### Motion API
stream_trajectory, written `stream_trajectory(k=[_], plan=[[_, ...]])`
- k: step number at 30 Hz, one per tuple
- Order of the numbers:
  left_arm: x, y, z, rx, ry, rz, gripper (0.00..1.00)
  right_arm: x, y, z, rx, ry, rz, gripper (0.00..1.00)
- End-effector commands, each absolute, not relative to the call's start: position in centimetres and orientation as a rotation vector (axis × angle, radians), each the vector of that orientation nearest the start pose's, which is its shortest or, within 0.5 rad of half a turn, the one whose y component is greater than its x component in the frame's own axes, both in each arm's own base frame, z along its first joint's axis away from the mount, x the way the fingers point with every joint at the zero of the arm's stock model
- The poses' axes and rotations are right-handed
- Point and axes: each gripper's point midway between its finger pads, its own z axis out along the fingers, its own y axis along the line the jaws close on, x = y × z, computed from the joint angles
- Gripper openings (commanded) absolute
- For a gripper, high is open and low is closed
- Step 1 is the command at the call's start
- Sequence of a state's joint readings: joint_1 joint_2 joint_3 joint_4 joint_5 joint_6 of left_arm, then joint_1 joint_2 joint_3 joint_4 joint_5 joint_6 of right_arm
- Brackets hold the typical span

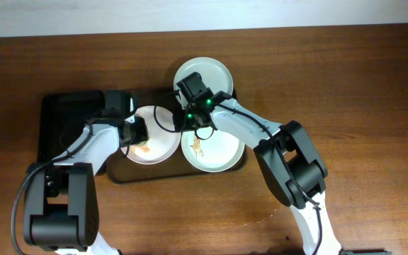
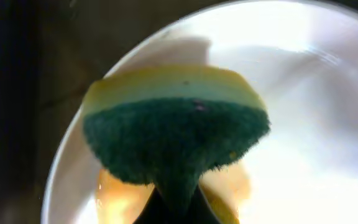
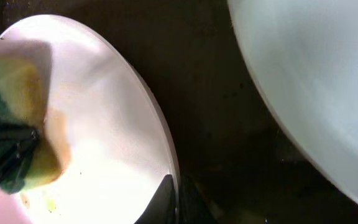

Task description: Clean dirty plates on tray and stack at the side

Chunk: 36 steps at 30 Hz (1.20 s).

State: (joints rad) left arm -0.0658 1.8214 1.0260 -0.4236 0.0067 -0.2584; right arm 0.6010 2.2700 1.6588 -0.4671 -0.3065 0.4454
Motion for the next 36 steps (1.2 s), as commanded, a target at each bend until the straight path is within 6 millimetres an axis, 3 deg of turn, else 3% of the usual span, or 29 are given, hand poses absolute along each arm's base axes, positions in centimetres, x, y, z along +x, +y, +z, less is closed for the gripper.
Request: stream_trajectory(k=[1, 2, 4, 6, 7, 11, 12, 14, 17, 19, 21, 23, 26, 29, 32, 35, 36], plan=[[33.9, -4.9, -0.9, -0.305, 2.977, -0.298, 0.01, 41.7, 34.9, 1.3, -0.328, 2.756, 0.718, 0.04], [33.4, -8.0, 0.2, -0.279, 2.983, -0.579, 0.01, 41.7, 34.9, 1.3, -0.328, 2.756, 0.718, 0.04], [33.7, -11.2, 2.0, -0.174, 2.916, -0.883, 0.01, 41.7, 34.9, 1.3, -0.328, 2.756, 0.718, 0.04], [34.4, -12.0, 3.0, -0.145, 2.868, -0.966, 0.01, 41.7, 34.9, 1.2, -0.328, 2.758, 0.718, 0.04], [35.2, -11.3, 3.2, -0.145, 2.856, -0.910, 0.01, 41.6, 34.8, 1.2, -0.328, 2.760, 0.717, 0.04], [39.1, -7.6, 5.9, -0.225, 2.781, -0.783, 0.01, 41.5, 34.8, 1.2, -0.328, 2.768, 0.718, 0.04], [40.4, -5.4, 7.7, -0.269, 2.761, -0.731, 0.01, 41.5, 34.8, 1.2, -0.328, 2.768, 0.718, 0.04], [41.1, -2.5, 9.6, -0.308, 2.762, -0.634, 0.01, 41.5, 34.8, 1.2, -0.328, 2.768, 0.718, 0.04], [39.8, 5.3, 11.1, -0.509, 2.830, -0.289, 0.01, 41.5, 34.8, 1.2, -0.329, 2.766, 0.719, 0.04], [37.9, 8.9, 10.6, -0.623, 2.865, -0.139, 0.01, 41.4, 35.5, 2.1, -0.345, 2.759, 0.773, 0.04], [36.8, 11.3, 10.4, -0.699, 2.871, -0.054, 0.01, 41.8, 35.7, 4.2, -0.409, 2.730, 0.755, 0.04], [36.5, 12.4, 10.4, -0.743, 2.858, -0.050, 0.05, 42.4, 34.7, 6.6, -0.443, 2.715, 0.623, 0.04], [36.4, 13.1, 10.4, -0.762, 2.850, -0.029, 0.06, 43.0, 32.9, 10.5, -0.538, 2.651, 0.284, 0.04], [36.9, 13.4, 10.5, -0.757, 2.828, -0.022, 0.06, 43.5, 32.0, 13.0, -0.547, 2.563, 0.005, 0.04], [37.3, 13.5, 10.6, -0.750, 2.811, -0.019, 0.06, 43.4, 31.1, 16.2, -0.507, 2.337, -0.426, 0.04], [37.3, 13.5, 10.6, -0.750, 2.811, -0.020, 0.06, 42.4, 31.1, 19.6, -0.458, 2.126, -0.685, 0.04], [37.3, 13.5, 10.6, -0.750, 2.811, -0.020, 0.06, 41.5, 31.2, 21.7, -0.425, 2.009, -0.798, 0.04]])
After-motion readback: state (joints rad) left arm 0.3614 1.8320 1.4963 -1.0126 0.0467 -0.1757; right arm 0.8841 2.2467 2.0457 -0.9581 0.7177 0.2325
